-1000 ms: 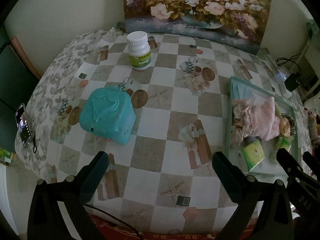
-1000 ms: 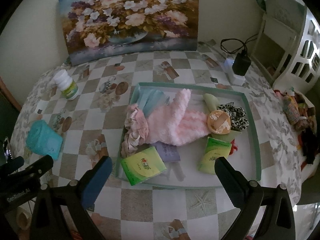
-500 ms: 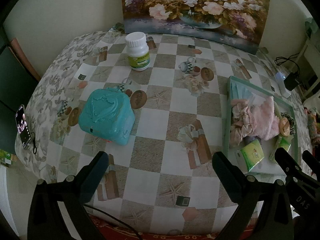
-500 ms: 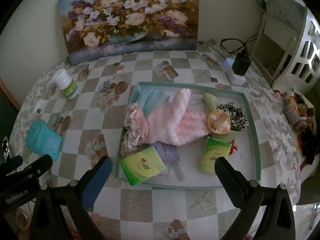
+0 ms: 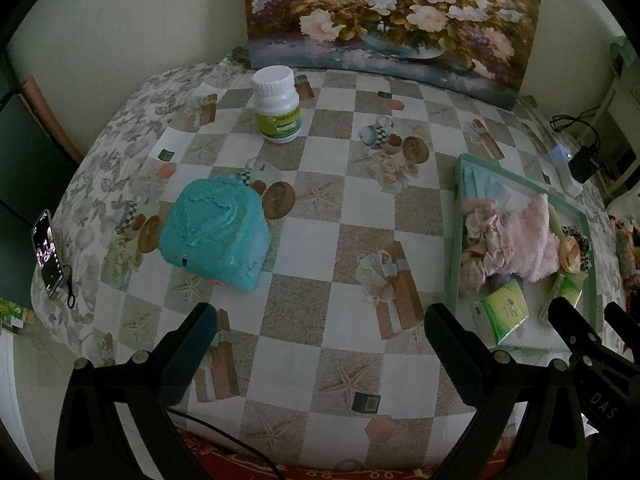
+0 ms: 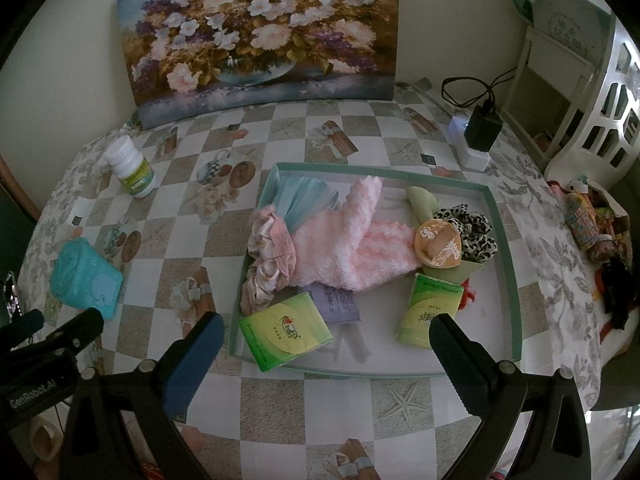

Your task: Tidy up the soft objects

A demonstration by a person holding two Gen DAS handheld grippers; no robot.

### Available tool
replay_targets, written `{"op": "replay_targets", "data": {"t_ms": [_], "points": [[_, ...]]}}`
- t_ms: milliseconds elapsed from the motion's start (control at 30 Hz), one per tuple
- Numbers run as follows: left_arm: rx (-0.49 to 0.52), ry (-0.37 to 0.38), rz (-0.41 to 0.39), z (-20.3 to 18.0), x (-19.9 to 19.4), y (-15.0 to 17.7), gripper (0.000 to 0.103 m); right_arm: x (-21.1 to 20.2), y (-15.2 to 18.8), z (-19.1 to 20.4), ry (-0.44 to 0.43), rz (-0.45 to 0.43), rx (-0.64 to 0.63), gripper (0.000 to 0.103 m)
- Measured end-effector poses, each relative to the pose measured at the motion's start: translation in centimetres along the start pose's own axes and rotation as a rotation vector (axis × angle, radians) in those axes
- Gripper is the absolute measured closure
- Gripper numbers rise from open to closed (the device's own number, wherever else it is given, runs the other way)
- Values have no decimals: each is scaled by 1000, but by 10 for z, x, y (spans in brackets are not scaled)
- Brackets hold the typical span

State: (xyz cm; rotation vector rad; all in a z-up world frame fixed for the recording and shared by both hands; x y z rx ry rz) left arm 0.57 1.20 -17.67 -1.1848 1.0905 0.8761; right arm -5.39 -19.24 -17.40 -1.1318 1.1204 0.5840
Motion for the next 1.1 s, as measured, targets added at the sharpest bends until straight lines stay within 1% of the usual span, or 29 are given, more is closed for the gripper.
{"op": "replay_targets", "data": {"t_ms": [200,800,1100], "points": [[-10,1,-11,3,-2,-2,0,0,0,0,0,-1,1,0],[-15,0,-10,5,-3,-1,0,1,1,1,2,0,-3,0],[-17,7,-6,1,-2,-1,0,3,1,1,3,1,-6,0]]}}
Point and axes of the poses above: each gripper's, at about its wrist camera, not at the fingertips, and x roughly the way its jaws point, z to its left, y to its underside, the point moved 10 cm from there along x, roughly the way its jaws point, and after that the axes turned 8 degrees about z, right-handed, at the moved point
